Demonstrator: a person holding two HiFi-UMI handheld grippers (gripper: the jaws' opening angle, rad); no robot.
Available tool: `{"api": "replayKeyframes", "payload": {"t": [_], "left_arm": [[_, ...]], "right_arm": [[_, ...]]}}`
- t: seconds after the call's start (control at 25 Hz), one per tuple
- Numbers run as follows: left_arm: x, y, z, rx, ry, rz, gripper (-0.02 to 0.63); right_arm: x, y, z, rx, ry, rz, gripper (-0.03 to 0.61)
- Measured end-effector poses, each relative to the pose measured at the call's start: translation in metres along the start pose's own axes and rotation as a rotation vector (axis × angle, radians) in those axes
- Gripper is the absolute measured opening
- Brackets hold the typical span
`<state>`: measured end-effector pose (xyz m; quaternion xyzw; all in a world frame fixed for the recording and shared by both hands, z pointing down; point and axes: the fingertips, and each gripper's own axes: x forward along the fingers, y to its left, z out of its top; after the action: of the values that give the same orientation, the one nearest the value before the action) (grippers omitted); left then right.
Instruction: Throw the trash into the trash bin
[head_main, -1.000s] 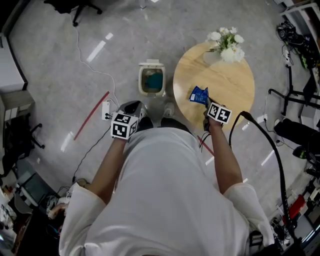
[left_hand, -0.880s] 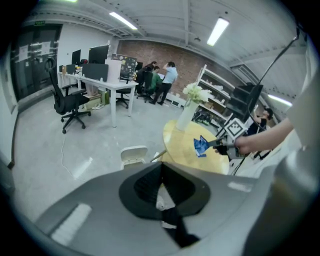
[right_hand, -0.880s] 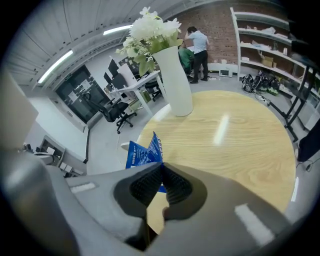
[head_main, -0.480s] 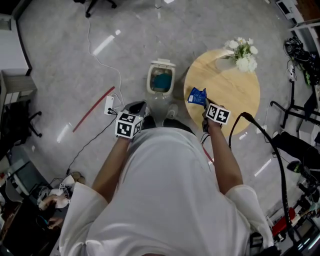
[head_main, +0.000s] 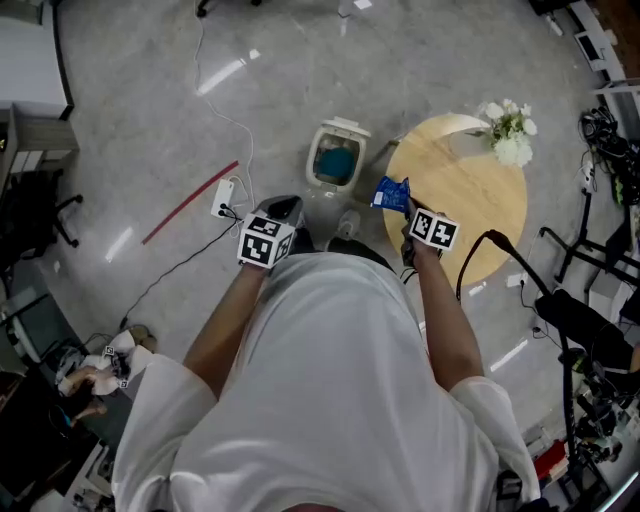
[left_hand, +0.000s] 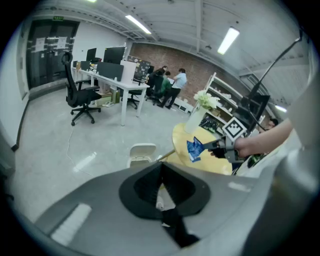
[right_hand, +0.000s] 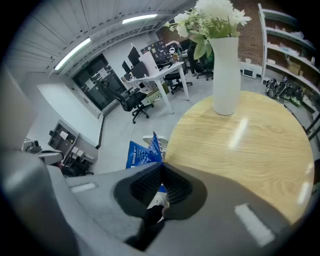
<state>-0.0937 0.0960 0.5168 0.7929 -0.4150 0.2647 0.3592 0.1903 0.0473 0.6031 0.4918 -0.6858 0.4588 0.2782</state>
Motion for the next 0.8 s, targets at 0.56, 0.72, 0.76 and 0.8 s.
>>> {"api": "replayKeyframes", "payload": {"t": [0.56,0.72,0.76,0.8], "left_arm": [[-0.021,0.034,-0.013,-0.068,0.002,0.062,0.003],[-0.022,0.039,-0.016,-0.086,0.007,0.066,0.003],[-0.022,0.04,-0.018,-0.088,0.009,0.066,0.004],[-0.021,0.04,-0.019,-0.091,0.012,0.067,0.003]], "right_arm": [[0.036,0.056,0.006,-0.06,0.059,0.104,0.006],[0.045,0.072,0.008,-0.081,0.08,0.139,0.006],[0.048,0.075,0.008,-0.086,0.085,0.145,0.005],[0.05,0.077,0.007,-0.09,0.091,0.151,0.006]]}}
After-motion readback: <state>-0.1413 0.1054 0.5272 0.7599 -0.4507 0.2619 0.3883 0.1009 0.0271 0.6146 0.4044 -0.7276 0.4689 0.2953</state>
